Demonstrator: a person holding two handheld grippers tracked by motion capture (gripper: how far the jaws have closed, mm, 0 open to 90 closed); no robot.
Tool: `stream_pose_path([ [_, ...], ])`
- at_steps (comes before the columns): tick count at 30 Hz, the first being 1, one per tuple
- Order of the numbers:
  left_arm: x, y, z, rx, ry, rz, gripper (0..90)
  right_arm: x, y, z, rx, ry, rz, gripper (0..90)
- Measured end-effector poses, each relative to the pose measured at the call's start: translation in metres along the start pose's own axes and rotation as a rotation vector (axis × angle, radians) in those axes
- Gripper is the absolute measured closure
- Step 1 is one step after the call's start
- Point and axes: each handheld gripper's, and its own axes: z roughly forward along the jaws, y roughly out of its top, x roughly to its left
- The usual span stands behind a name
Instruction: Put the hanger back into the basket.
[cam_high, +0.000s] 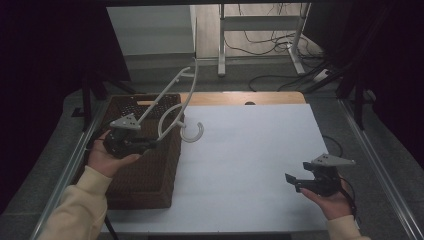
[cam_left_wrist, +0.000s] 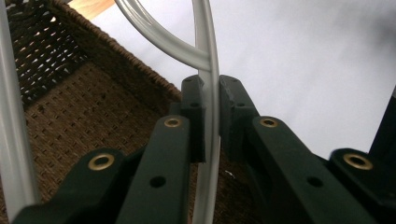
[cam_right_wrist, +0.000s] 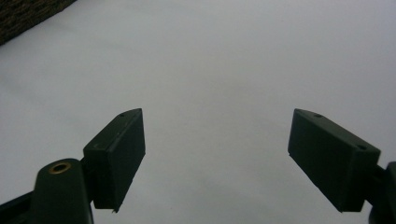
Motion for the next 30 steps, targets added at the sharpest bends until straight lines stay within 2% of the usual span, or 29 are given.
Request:
stream_pose_path([
  [13,0.013,-0.012,0.002,0.031,0.028,-0.020,81.8,0.000,0.000,0.000,0.002,-0.002,0.000,18.9],
  [18,0.015,-0.016,0.001,0.034,0.028,-0.027,81.8,0.000,0.000,0.000,0.002,-0.002,0.000,18.9],
  [25,0.023,-0.029,0.006,0.064,0.029,-0.050,81.8,0.001,0.000,0.001,0.004,0.000,0.000,18.8],
  [30,0.026,-0.032,0.008,0.071,0.026,-0.059,81.8,0.001,0.000,0.001,0.004,0.001,0.001,18.8],
])
